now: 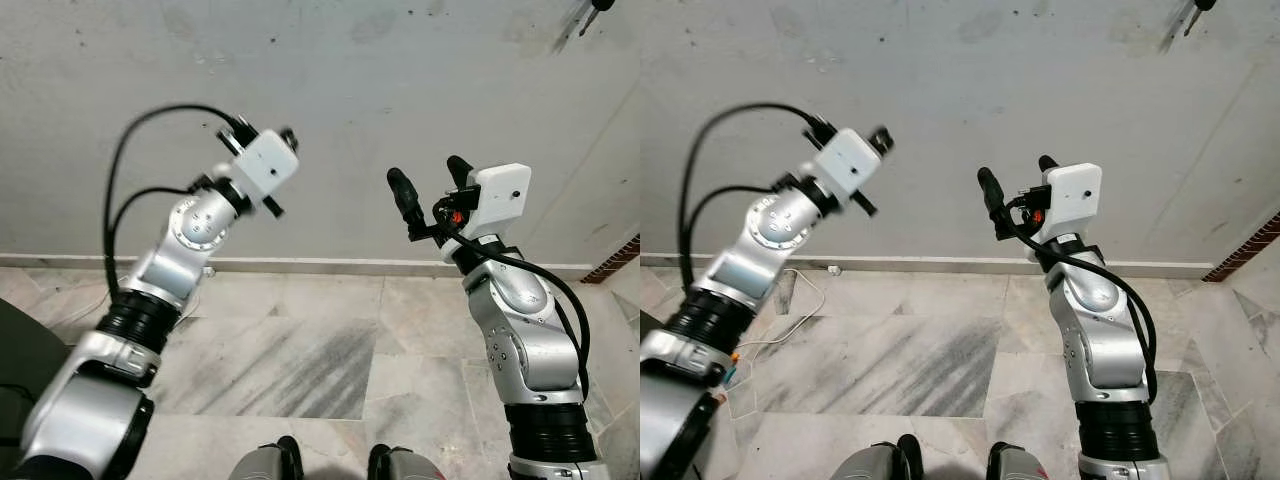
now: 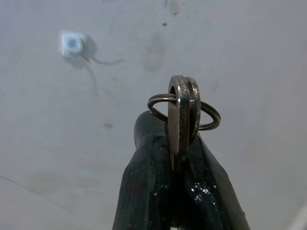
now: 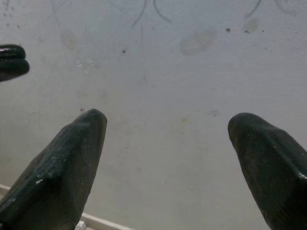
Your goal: Hang keys on a hook
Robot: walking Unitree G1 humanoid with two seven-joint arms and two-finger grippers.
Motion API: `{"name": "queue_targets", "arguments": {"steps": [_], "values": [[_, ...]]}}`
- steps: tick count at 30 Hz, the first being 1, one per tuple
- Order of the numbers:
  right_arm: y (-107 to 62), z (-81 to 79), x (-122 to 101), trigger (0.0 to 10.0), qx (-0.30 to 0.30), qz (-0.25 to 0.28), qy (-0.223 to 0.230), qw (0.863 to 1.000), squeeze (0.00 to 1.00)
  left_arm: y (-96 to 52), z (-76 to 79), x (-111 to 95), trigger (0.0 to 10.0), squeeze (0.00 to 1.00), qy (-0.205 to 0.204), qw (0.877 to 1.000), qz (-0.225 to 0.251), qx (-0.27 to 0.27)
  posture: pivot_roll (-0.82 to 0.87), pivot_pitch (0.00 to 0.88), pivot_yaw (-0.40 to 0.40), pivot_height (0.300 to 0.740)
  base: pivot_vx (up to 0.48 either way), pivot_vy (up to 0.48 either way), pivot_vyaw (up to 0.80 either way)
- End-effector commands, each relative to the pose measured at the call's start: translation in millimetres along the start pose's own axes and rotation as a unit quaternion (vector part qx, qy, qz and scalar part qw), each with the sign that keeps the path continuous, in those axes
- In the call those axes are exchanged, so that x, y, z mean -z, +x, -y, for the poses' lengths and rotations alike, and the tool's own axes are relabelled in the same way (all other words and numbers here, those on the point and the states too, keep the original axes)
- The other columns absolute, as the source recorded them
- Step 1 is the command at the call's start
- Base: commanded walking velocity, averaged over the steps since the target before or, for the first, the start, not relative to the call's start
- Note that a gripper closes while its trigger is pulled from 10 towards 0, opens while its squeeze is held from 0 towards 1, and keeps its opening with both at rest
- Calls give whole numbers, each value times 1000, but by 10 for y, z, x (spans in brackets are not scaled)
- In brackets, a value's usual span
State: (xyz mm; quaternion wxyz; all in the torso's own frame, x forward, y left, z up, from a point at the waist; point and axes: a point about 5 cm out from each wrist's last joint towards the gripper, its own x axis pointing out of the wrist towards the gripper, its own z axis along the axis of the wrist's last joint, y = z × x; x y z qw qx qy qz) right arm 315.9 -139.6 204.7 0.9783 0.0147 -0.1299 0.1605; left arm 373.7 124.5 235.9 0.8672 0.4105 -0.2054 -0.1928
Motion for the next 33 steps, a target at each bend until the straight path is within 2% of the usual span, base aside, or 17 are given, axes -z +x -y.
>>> {"name": "queue_targets", "arguments": {"steps": [1,4,5,6,9,10,11,12,18,22,23,24,25,27,29,30,33], "values": [[-11,-52,-15,10000,-5,6,0,1000,0,5,23,-20,10000,0,70,997,8,10,-70,201,57,740,0,0,0],[-8,-62,-11,10000,-5,5,0,1000,0,11,38,31,10000,0,113,993,12,23,-67,201,57,740,0,0,0],[-5,-69,-6,10000,-3,5,1,1000,0,7,71,172,10000,0,175,983,-17,56,-63,200,60,740,0,0,0],[-2,-75,-4,10000,-2,6,3,1000,0,-30,136,316,10000,0,204,971,-58,111,-62,199,58,740,0,0,0],[2,-78,-1,10000,0,6,4,1000,0,-147,319,407,10000,0,153,960,-71,223,-60,199,55,740,0,0,0],[2,-79,0,10000,0,6,5,1000,0,-188,374,435,10000,0,155,953,-72,252,-59,199,55,740,0,0,0],[5,-83,3,10000,0,6,6,1000,0,-236,425,466,10000,0,168,941,-72,284,-54,199,54,740,0,0,0],[7,-95,9,10000,-3,5,8,1000,0,-332,478,536,10000,0,178,921,-79,339,-50,199,55,740,0,0,0],[14,-111,17,10000,-3,6,8,1000,0,-354,356,652,10000,0,221,905,-101,348,-48,197,59,740,0,0,0],[15,-111,15,10000,-1,7,8,1000,0,-305,249,646,10000,0,239,910,-103,324,-49,197,60,740,0,0,0],[14,-108,14,10000,0,8,8,1000,0,-193,141,571,10000,0,185,945,-101,249,-52,196,62,740,0,0,0],[13,-107,13,10000,1,8,8,1000,0,-144,96,533,10000,0,149,961,-98,210,-52,196,62,740,0,0,0],[12,-104,12,10000,2,8,9,1000,0,-83,36,483,10000,0,73,980,-97,157,-55,195,60,740,0,0,0],[10,-100,12,10000,3,9,9,1000,0,-8,-62,396,10000,0,-62,993,-77,70,-55,195,59,740,0,0,0],[11,-98,10,10000,4,9,8,1000,0,27,-98,349,10000,0,-137,989,-58,25,-57,195,58,740,0,0,0],[16,-92,6,10000,6,10,9,1000,0,56,-109,292,10000,0,-218,975,-31,-9,-58,193,56,740,0,0,0],[25,-82,0,10000,8,12,9,1000,0,72,-116,206,10000,0,-312,948,10,-67,-55,191,54,740,0,0,0]]}}
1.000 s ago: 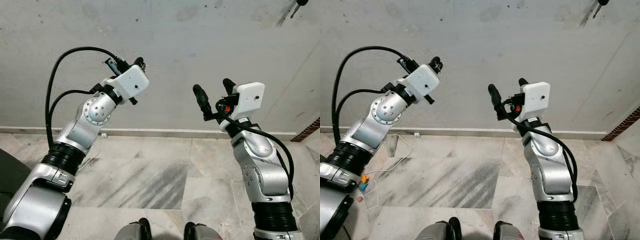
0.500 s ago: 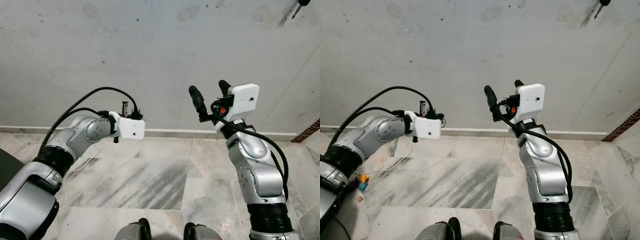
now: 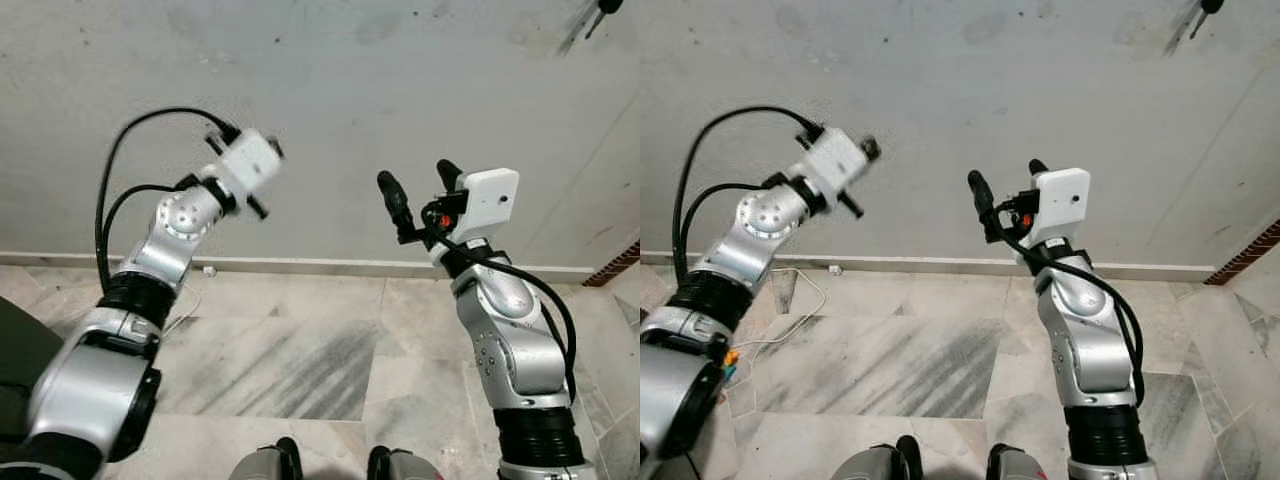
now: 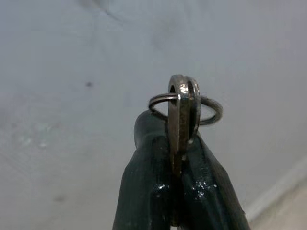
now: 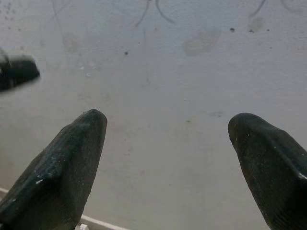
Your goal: Hang keys on a hook
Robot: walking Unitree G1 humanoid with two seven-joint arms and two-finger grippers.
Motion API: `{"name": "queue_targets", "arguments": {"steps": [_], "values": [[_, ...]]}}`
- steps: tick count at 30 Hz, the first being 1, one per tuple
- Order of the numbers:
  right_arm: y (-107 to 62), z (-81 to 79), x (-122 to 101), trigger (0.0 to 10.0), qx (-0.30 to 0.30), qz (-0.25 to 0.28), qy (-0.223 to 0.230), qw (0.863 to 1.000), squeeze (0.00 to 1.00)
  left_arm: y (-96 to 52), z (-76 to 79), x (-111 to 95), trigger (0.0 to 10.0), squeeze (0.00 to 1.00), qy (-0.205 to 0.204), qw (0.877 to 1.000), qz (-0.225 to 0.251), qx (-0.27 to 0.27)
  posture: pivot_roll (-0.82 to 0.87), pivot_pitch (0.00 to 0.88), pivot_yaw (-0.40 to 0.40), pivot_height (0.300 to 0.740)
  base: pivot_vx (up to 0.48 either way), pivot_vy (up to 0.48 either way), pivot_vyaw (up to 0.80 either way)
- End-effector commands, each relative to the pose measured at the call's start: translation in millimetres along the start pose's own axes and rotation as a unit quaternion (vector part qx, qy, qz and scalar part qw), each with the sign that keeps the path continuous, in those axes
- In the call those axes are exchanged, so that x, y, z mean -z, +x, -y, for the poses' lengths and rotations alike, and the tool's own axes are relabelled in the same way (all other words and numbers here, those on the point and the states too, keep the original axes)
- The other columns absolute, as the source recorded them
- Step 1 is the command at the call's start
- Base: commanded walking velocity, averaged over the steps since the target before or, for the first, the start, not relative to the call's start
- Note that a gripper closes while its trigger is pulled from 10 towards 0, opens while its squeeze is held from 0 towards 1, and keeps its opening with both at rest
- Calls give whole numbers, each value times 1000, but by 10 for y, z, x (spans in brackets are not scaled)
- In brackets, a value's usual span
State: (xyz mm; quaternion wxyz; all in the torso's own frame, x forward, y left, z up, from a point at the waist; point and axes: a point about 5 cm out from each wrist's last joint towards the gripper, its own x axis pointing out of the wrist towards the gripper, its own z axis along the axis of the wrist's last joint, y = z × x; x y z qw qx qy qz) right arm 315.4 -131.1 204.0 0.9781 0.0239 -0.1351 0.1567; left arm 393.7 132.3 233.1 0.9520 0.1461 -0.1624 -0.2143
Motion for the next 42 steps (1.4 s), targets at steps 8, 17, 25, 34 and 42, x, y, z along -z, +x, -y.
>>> {"name": "queue_targets", "arguments": {"steps": [8,17,25,34,42], "values": [[22,1,-14,10000,8,7,2,1000,0,-60,-15,22,10000,0,-220,974,24,-45,-55,189,58,740,0,0,0],[26,-17,-5,10000,11,7,3,1000,0,-14,-38,-61,10000,0,-201,978,27,-49,-59,186,64,740,0,0,0],[15,-5,-21,10000,16,13,-7,1000,0,-30,-8,-36,10000,0,-209,976,20,-56,-63,182,68,740,0,0,162],[23,-12,-24,10000,17,13,-11,1000,0,-86,-19,22,10000,0,-201,976,10,-80,-58,185,62,740,0,0,800],[27,-10,-28,10000,19,15,-8,1000,0,-121,28,81,10000,0,-208,974,-1,-86,-58,188,63,740,0,-480,63]]}}
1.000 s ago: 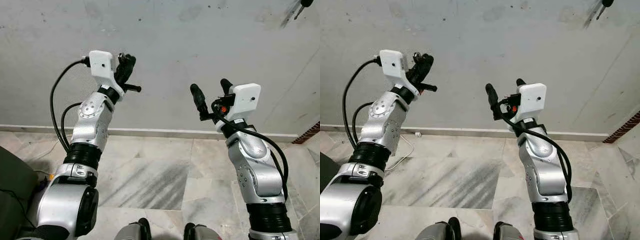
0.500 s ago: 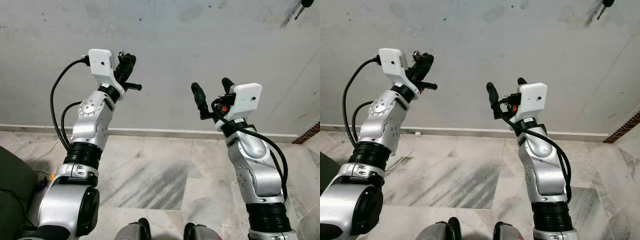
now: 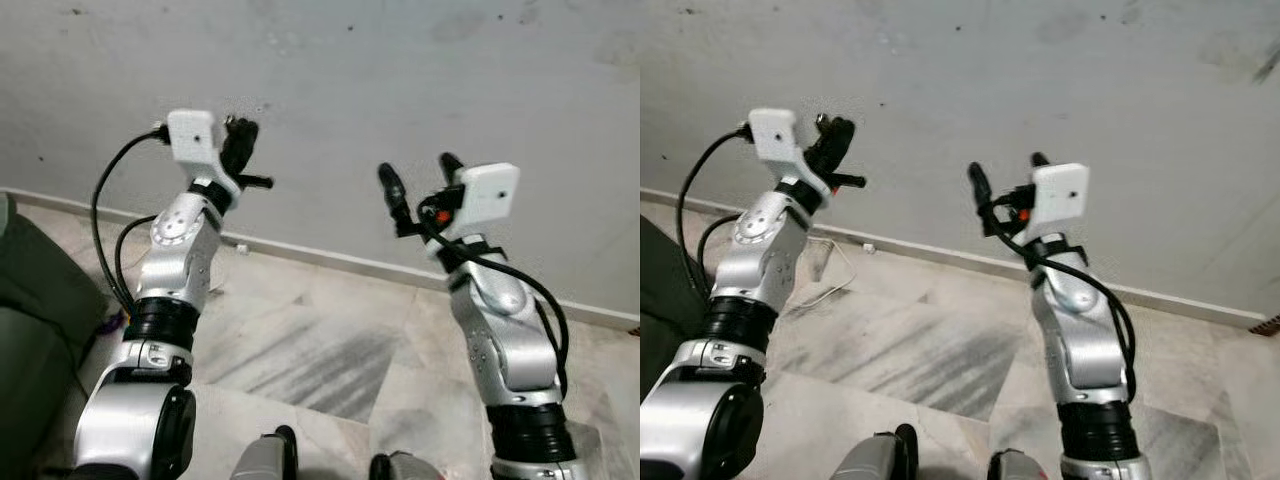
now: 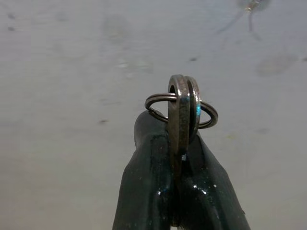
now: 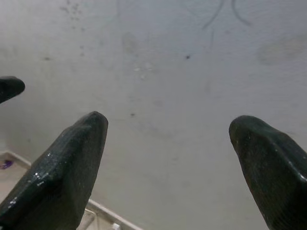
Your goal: Hang keys on a hook
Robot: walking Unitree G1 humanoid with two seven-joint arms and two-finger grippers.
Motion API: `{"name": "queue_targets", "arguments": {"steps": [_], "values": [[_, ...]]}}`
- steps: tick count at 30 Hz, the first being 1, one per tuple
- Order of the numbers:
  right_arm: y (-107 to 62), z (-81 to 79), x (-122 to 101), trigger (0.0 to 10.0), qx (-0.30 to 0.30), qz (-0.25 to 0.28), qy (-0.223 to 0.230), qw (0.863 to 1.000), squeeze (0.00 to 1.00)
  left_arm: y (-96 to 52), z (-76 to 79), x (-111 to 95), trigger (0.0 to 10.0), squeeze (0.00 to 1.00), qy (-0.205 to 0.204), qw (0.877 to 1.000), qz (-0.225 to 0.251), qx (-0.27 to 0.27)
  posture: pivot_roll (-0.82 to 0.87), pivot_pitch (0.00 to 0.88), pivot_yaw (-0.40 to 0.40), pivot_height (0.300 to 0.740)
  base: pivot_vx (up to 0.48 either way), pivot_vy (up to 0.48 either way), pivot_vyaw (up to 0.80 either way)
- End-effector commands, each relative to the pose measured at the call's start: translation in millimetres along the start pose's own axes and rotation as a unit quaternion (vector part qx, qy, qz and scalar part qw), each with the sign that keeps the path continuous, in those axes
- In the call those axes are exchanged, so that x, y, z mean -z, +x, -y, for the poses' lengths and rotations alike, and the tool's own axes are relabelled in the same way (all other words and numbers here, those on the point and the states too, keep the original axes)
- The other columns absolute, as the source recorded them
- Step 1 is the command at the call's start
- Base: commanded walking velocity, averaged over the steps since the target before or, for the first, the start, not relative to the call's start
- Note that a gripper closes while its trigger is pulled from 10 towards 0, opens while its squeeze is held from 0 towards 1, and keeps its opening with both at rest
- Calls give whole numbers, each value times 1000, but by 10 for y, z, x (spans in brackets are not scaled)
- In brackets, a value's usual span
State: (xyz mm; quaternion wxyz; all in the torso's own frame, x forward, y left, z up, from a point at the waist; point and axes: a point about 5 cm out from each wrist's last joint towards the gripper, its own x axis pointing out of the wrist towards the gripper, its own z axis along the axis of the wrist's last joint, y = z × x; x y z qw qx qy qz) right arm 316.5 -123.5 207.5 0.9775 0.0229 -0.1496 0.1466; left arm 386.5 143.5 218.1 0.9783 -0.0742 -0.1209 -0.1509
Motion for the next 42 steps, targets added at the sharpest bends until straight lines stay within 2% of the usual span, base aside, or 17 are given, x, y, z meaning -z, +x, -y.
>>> {"name": "queue_targets", "arguments": {"steps": [1,17,22,25,29,32,37,42], "values": [[-16,59,-2,10000,9,0,-4,1000,0,16,71,-21,10000,0,5,1000,2,11,-59,188,63,740,0,-480,0],[-22,67,2,10000,12,0,-5,1000,0,7,90,8,10000,0,4,1000,-5,10,-59,189,66,740,0,-470,0],[-21,60,0,10000,10,2,-6,1000,0,1,68,0,10000,0,6,1000,0,-2,-60,188,67,740,0,0,0],[-21,58,-1,10000,10,2,-6,1000,0,-7,37,-7,10000,0,24,1000,3,-19,-60,188,68,740,0,0,0],[-21,57,0,10000,10,3,-6,1000,0,-79,-43,40,10000,0,38,998,3,-59,-62,187,72,740,0,0,413],[-23,62,-1,10000,11,3,-6,1000,0,-204,-105,119,10000,0,69,993,1,-93,-62,186,74,740,0,0,419],[-28,68,-1,10000,12,4,-6,1000,0,-353,-129,229,10000,0,78,990,-7,-113,-58,187,72,740,0,0,491],[-22,58,3,10000,10,4,-4,1000,0,-394,-121,246,10000,0,87,989,-9,-119,-51,187,66,740,0,0,638]]}}
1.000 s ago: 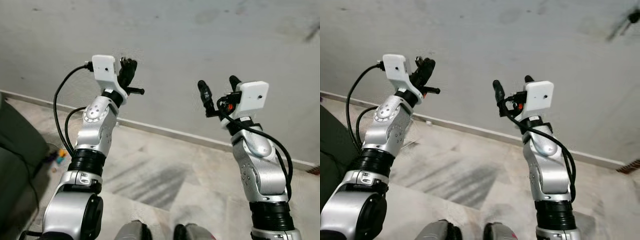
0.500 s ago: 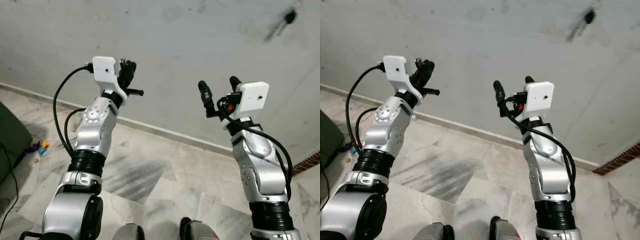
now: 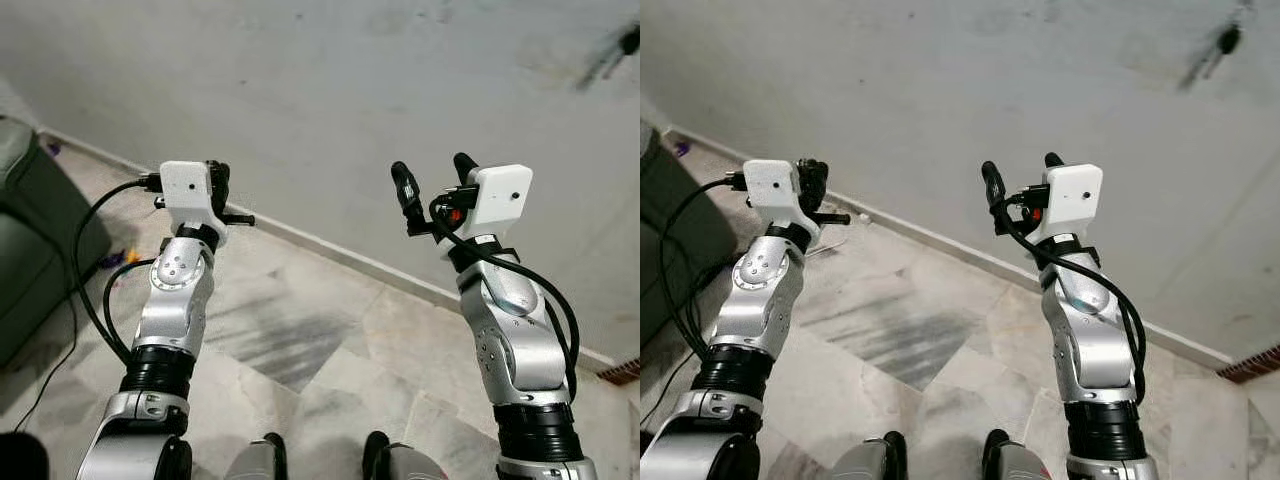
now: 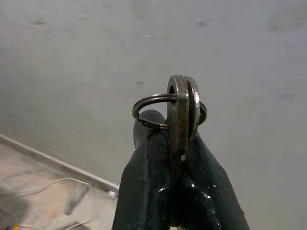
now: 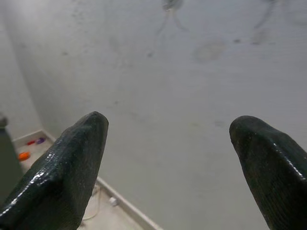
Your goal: Hang keys on a hook
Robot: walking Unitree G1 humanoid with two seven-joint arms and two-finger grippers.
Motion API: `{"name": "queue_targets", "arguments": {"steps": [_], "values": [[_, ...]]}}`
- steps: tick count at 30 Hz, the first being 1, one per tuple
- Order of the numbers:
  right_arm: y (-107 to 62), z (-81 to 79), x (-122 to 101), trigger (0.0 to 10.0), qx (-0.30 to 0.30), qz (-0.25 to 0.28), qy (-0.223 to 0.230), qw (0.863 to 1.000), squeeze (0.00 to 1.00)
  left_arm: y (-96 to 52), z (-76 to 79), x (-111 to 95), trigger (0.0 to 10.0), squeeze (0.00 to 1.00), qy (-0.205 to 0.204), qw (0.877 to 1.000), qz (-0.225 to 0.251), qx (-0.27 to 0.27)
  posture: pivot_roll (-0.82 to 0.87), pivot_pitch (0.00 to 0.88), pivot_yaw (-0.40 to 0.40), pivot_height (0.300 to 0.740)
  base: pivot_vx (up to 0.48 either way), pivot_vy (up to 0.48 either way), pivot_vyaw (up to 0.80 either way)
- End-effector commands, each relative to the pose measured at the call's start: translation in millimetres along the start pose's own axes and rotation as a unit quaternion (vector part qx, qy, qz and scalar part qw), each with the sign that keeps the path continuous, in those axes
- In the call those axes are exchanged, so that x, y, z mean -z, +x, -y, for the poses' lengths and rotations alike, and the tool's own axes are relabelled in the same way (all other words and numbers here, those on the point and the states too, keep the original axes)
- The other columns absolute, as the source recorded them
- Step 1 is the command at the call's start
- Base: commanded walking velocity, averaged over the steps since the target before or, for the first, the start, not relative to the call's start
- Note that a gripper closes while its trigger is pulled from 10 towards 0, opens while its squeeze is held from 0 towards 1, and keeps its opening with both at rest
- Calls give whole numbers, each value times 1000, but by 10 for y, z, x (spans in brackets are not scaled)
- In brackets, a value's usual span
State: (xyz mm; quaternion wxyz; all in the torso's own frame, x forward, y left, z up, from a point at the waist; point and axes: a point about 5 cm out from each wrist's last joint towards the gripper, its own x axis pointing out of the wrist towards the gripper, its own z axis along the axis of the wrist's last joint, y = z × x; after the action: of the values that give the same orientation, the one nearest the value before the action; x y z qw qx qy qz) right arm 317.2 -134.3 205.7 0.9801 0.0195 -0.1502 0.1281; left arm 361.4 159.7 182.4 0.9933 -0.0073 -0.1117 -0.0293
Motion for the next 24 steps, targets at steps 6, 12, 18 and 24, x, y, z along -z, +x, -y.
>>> {"name": "queue_targets", "arguments": {"steps": [6,12,18,24], "values": [[19,-54,-5,10000,-12,4,3,1000,0,-8,-58,-72,10000,0,19,1000,13,-11,-50,185,63,740,0,0,702],[18,-43,-11,10000,-5,6,6,1000,0,22,-93,-121,10000,0,24,1000,18,-6,-53,182,70,740,0,0,370],[14,-35,-13,10000,1,9,7,1000,0,59,-100,-180,10000,0,21,999,26,1,-54,179,74,740,0,0,0],[13,-29,-21,10000,10,13,7,1000,0,65,-75,-212,10000,0,15,999,34,14,-52,176,73,740,0,0,0]]}}
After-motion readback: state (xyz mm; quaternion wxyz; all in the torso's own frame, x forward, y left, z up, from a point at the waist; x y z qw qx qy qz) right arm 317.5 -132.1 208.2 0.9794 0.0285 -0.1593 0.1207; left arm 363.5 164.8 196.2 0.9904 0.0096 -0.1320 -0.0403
